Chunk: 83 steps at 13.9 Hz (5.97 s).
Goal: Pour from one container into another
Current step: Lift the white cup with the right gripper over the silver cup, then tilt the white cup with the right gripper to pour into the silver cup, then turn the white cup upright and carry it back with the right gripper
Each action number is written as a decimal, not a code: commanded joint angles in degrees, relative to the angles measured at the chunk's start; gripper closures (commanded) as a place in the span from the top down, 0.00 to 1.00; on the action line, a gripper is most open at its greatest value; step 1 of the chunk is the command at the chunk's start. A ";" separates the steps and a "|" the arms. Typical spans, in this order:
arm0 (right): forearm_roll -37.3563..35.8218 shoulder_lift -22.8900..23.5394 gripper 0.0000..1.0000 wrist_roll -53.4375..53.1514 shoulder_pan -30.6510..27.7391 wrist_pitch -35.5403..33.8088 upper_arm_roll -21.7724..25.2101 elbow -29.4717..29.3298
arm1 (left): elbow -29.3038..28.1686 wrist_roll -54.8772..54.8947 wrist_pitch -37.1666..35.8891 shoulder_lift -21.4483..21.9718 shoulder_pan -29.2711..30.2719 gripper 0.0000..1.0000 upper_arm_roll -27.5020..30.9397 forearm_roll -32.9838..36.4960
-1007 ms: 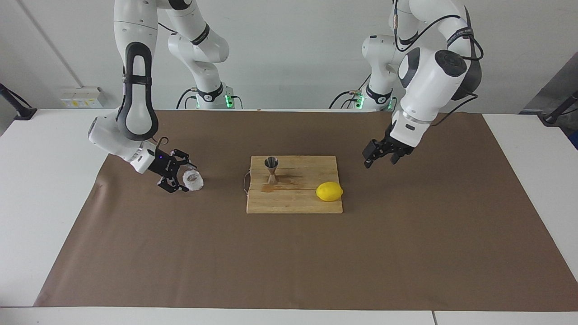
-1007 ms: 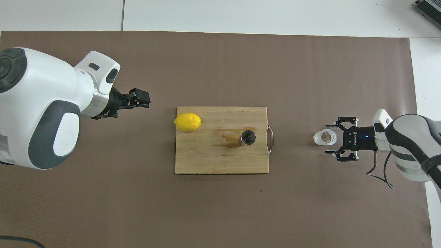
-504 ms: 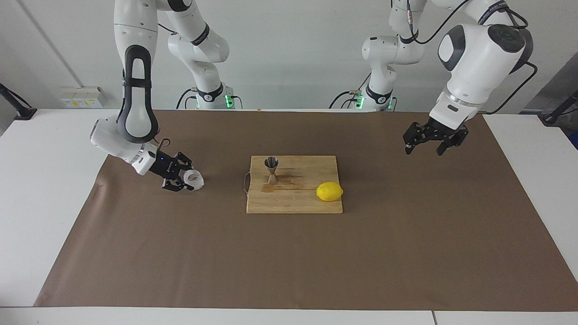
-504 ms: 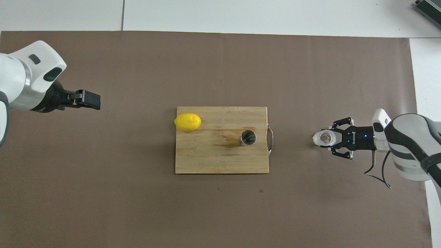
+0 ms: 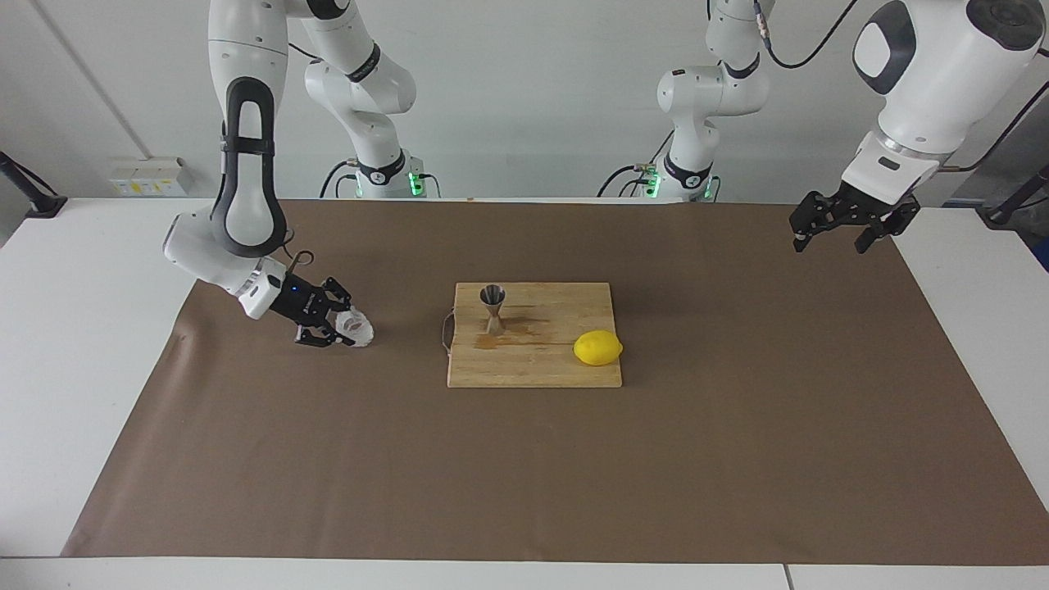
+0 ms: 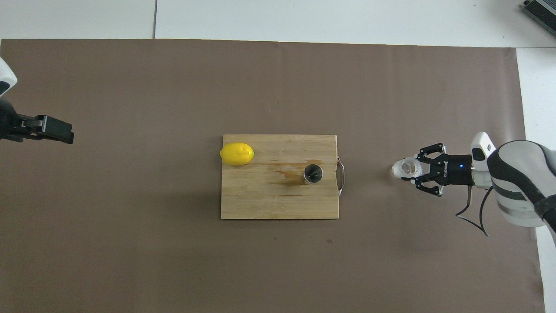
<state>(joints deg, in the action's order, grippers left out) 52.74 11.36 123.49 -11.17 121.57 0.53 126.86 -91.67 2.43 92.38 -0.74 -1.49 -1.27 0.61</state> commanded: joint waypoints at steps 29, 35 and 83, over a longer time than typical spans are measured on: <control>-54.30 -7.76 0.00 -68.38 36.30 -0.01 -1.23 -14.00 | -2.72 0.29 -1.50 3.64 1.84 1.00 -1.54 -2.19; -64.94 -6.62 0.00 -68.64 39.72 -2.04 -1.41 -15.77 | -2.55 -0.49 -1.67 3.64 2.63 1.00 -1.11 -2.28; -52.14 -9.60 0.00 -57.24 33.41 3.15 -1.94 -10.93 | -2.46 -1.11 -3.17 4.61 2.11 1.00 -0.93 -1.75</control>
<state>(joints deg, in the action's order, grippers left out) -3.18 2.25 62.66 24.78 123.06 -0.82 114.73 -92.72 1.72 89.58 2.36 0.27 -2.02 -1.03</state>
